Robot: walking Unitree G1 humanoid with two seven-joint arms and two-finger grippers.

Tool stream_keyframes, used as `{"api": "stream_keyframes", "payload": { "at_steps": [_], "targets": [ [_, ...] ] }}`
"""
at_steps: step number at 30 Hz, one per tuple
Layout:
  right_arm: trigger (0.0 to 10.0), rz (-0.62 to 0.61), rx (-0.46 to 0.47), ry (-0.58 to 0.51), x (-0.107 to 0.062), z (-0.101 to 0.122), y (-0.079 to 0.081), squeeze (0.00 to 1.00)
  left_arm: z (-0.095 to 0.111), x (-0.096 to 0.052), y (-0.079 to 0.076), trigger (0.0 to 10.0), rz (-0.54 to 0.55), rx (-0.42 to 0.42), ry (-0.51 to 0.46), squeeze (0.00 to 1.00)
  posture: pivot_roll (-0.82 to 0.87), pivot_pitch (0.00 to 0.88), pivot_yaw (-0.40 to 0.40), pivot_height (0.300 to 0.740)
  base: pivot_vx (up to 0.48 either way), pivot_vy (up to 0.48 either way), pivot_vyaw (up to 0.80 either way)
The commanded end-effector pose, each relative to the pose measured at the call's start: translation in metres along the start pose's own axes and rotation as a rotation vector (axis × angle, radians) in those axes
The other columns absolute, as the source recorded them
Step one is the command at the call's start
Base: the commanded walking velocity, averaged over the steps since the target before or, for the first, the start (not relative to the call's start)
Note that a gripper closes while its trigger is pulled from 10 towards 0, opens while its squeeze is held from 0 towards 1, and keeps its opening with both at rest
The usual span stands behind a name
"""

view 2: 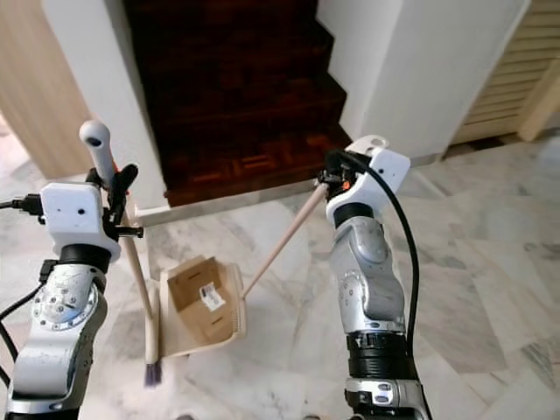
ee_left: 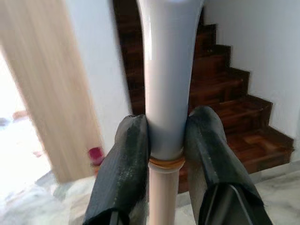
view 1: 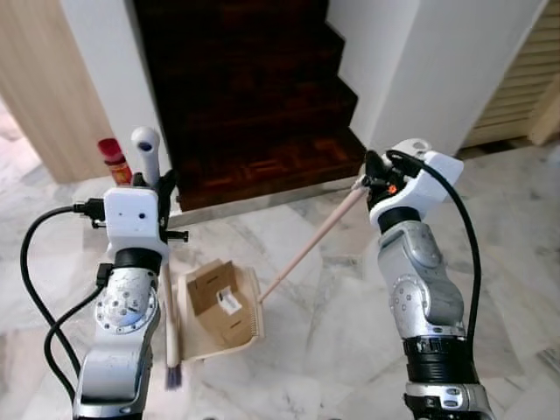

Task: Sweep floor

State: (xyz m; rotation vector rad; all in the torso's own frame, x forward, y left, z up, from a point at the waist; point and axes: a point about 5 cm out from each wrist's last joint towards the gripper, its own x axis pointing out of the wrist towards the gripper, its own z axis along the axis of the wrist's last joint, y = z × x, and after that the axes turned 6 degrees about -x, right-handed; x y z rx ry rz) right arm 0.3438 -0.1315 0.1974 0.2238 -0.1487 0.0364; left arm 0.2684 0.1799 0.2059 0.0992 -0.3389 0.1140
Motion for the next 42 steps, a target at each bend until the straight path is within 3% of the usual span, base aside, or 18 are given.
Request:
{"api": "stream_keyframes", "payload": {
  "at_steps": [1, 13, 42],
  "targets": [
    [10.0, 0.034, 0.016, -0.071, 0.0014, 0.0169, 0.0075, 0.00, 0.0118, 0.0000, 0.0002, 10.0, -0.001, -0.003, -0.051, 0.00, -0.02, 0.097, -0.050, 0.740, 0.000, 0.349, 0.00],
    [10.0, 0.039, 0.017, -0.070, 0.0010, 0.0186, 0.0072, 0.00, 0.0113, -0.0017, 0.0003, 10.0, 0.003, -0.003, -0.050, 0.00, -0.02, 0.091, -0.055, 0.740, 0.000, 0.350, 0.00],
    [10.0, 0.037, 0.025, -0.062, 0.0035, 0.0208, 0.0088, 0.00, 0.0136, -0.0003, 0.0060, 10.0, 0.016, 0.015, -0.039, 0.00, -0.01, 0.173, -0.058, 0.740, 0.000, 0.349, 0.00]
  ]
}}
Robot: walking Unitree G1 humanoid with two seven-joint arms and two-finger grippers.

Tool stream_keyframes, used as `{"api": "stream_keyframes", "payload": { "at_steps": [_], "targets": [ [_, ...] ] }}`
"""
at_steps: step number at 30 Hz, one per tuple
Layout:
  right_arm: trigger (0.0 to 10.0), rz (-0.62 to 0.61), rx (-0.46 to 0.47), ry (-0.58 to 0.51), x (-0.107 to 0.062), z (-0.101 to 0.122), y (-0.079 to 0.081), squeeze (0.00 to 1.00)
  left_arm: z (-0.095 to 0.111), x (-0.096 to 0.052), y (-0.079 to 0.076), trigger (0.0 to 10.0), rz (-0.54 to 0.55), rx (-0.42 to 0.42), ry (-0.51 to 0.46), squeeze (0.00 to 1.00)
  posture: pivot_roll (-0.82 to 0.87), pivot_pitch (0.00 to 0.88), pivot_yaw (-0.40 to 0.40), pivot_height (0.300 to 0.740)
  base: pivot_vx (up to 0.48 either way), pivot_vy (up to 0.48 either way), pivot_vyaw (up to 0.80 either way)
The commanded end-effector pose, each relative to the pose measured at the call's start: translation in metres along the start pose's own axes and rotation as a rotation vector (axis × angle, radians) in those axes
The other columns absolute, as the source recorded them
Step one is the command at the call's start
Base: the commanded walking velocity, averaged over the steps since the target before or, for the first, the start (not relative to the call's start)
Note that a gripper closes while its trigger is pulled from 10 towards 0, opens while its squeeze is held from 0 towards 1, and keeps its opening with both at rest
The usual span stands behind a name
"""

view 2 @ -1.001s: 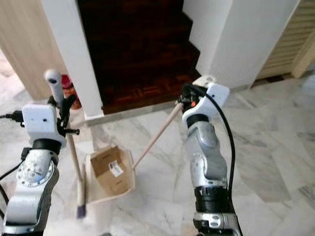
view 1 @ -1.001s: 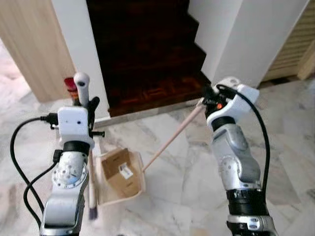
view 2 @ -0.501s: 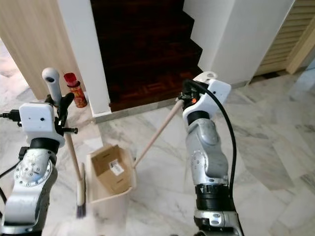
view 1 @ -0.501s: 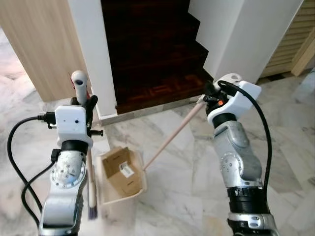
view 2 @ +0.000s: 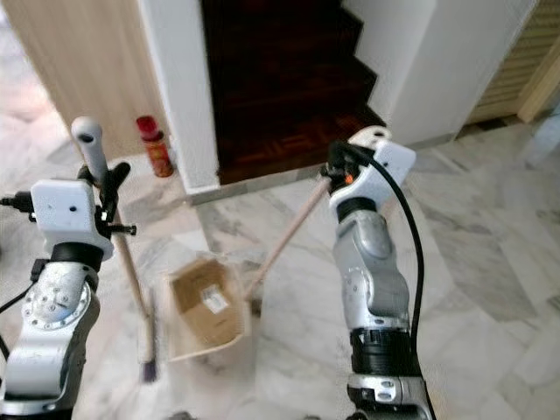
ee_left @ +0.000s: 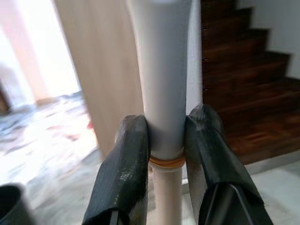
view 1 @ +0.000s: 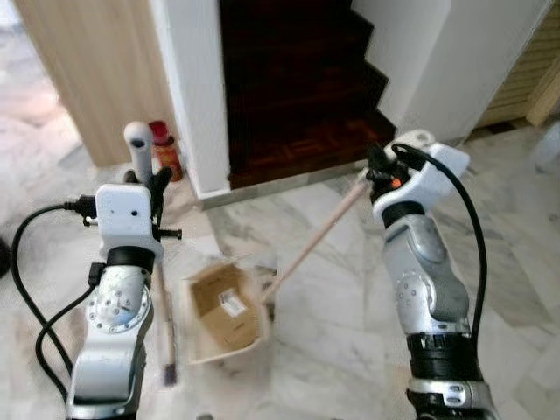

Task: Sweep floor

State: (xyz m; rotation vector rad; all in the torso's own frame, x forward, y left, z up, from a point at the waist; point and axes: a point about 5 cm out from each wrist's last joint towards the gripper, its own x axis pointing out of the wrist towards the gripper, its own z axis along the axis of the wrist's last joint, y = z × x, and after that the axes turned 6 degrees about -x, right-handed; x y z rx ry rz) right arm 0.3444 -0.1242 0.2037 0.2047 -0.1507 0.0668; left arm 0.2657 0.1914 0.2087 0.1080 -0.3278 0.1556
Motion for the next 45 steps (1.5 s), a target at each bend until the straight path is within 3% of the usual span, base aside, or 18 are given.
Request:
{"api": "stream_keyframes", "payload": {
  "at_steps": [1, 25, 45],
  "targets": [
    [10.0, 0.006, 0.042, -0.064, 0.0018, 0.0165, 0.0003, 0.00, 0.0115, -0.0004, -0.0059, 10.0, -0.022, -0.002, -0.051, 0.00, -0.01, 0.174, -0.058, 0.740, 0.000, 0.349, 0.00],
    [10.0, 0.024, 0.040, -0.058, 0.0007, 0.0164, 0.0031, 0.00, 0.0106, -0.0035, -0.0087, 10.0, -0.027, -0.010, -0.043, 0.00, -0.02, 0.145, -0.059, 0.740, 0.000, 0.348, 0.00],
    [10.0, 0.029, 0.056, -0.055, 0.0008, 0.0156, 0.0059, 0.00, 0.0118, -0.0034, -0.0025, 10.0, -0.022, 0.009, -0.038, 0.00, -0.01, 0.167, -0.047, 0.740, 0.000, 0.348, 0.00]
  ]
}}
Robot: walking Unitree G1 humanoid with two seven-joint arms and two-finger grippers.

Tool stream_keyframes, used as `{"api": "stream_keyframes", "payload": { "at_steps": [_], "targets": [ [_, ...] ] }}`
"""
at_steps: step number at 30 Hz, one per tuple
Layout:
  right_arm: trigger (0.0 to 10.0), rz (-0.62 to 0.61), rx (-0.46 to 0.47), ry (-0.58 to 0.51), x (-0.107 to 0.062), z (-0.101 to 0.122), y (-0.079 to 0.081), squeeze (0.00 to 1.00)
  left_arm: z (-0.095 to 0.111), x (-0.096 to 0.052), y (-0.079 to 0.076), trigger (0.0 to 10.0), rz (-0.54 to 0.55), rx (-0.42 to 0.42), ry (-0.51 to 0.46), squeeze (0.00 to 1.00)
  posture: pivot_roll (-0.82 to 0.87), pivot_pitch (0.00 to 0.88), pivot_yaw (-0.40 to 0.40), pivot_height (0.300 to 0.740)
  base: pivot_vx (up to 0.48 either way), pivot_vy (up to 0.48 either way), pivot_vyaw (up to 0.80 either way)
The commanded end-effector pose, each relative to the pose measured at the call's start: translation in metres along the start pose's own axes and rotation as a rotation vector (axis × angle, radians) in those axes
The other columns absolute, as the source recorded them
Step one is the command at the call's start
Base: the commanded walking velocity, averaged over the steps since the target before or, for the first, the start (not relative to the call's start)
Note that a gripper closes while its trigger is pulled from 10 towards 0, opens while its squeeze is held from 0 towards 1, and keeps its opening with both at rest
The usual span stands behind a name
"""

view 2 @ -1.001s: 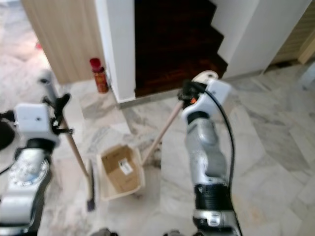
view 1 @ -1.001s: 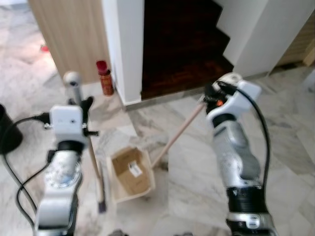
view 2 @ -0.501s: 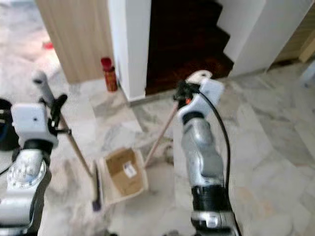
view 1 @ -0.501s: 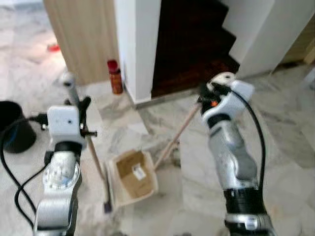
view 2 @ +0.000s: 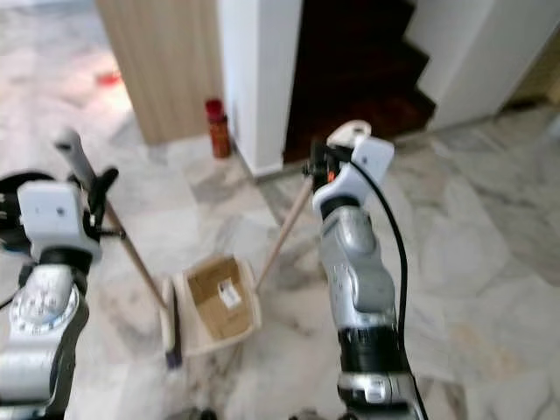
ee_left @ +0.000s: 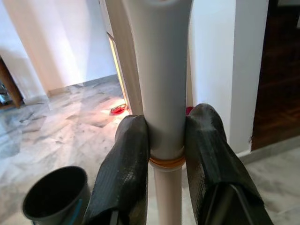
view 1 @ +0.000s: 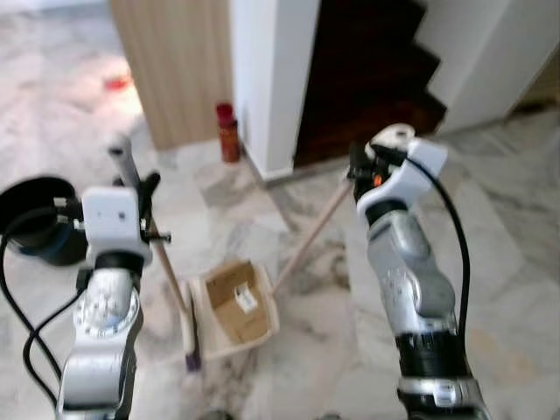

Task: Sweep floor

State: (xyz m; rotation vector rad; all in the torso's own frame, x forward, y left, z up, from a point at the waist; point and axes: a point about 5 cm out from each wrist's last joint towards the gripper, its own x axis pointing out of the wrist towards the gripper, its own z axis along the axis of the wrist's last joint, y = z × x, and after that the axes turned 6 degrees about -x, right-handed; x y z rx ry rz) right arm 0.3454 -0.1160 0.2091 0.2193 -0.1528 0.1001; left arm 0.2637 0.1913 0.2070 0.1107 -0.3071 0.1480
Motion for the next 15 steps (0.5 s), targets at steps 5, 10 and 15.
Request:
{"api": "stream_keyframes", "payload": {
  "at_steps": [5, 10, 15],
  "targets": [
    [10.0, -0.002, 0.039, -0.057, -0.0015, 0.0122, -0.0024, 0.00, 0.0131, -0.0016, -0.0021, 10.0, -0.011, 0.008, -0.056, 0.00, 0.00, 0.172, -0.048, 0.740, 0.000, 0.346, 0.00],
    [10.0, 0.000, 0.041, -0.057, -0.0013, 0.0125, -0.0018, 0.00, 0.0133, -0.0019, -0.0018, 10.0, -0.009, 0.009, -0.055, 0.00, 0.00, 0.174, -0.049, 0.740, 0.000, 0.342, 0.00],
    [10.0, 0.002, 0.045, -0.056, -0.0011, 0.0128, -0.0016, 0.00, 0.0136, -0.0015, -0.0017, 10.0, -0.007, 0.011, -0.055, 0.00, 0.00, 0.177, -0.048, 0.740, 0.000, 0.345, 0.00]
  ]
}}
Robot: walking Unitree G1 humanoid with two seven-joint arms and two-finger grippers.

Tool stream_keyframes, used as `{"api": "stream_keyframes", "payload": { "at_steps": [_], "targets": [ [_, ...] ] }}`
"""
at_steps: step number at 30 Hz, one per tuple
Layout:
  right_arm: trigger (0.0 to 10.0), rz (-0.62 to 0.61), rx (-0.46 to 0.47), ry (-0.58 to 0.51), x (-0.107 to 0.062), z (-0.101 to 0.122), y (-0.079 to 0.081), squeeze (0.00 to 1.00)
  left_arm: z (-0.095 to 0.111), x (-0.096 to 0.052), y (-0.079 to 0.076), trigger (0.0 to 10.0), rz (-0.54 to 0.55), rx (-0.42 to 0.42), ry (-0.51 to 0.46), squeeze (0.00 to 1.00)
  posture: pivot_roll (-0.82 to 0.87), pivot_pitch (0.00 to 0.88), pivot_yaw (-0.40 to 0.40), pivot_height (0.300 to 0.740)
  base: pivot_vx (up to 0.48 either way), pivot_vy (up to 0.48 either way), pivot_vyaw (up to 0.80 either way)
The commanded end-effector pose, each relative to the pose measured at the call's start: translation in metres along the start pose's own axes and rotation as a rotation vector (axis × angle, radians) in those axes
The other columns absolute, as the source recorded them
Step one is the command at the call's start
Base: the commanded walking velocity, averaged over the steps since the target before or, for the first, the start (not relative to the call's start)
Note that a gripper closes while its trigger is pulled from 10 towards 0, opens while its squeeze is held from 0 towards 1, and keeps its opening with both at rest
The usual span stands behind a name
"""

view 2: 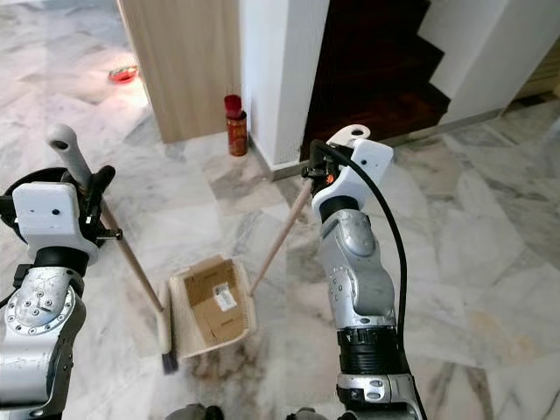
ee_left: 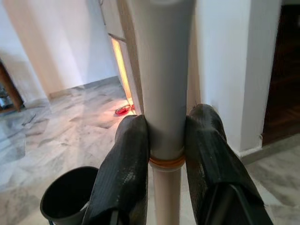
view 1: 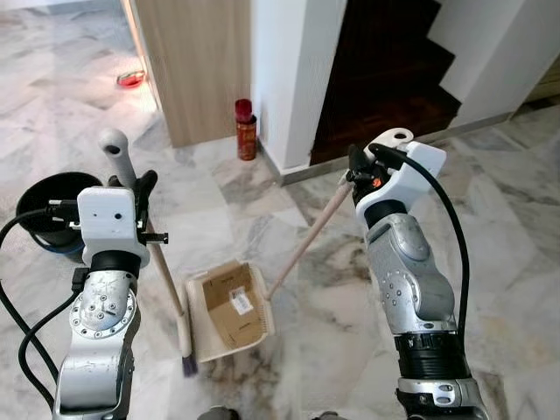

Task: Sweep floor

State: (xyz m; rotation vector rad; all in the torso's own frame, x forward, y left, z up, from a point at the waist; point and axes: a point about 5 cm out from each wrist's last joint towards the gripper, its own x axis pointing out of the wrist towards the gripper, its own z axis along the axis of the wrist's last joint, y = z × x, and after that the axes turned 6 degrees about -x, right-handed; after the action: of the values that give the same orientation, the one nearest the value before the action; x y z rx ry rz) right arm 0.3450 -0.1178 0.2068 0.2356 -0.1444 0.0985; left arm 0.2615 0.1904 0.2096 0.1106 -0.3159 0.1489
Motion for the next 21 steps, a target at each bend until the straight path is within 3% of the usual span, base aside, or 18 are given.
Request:
{"api": "stream_keyframes", "payload": {
  "at_steps": [1, 21],
  "targets": [
    [10.0, 0.006, 0.028, -0.064, -0.0002, 0.0145, 0.0008, 0.00, 0.0105, -0.0001, -0.0012, 10.0, -0.008, 0.011, -0.046, 0.00, 0.00, 0.177, -0.048, 0.740, 0.000, 0.349, 0.00],
    [10.0, 0.023, 0.016, -0.061, -0.0010, 0.0143, 0.0036, 0.00, 0.0099, -0.0020, -0.0008, 10.0, -0.009, 0.011, -0.040, 0.00, 0.00, 0.175, -0.050, 0.740, 0.000, 0.344, 0.00]
  ]
}}
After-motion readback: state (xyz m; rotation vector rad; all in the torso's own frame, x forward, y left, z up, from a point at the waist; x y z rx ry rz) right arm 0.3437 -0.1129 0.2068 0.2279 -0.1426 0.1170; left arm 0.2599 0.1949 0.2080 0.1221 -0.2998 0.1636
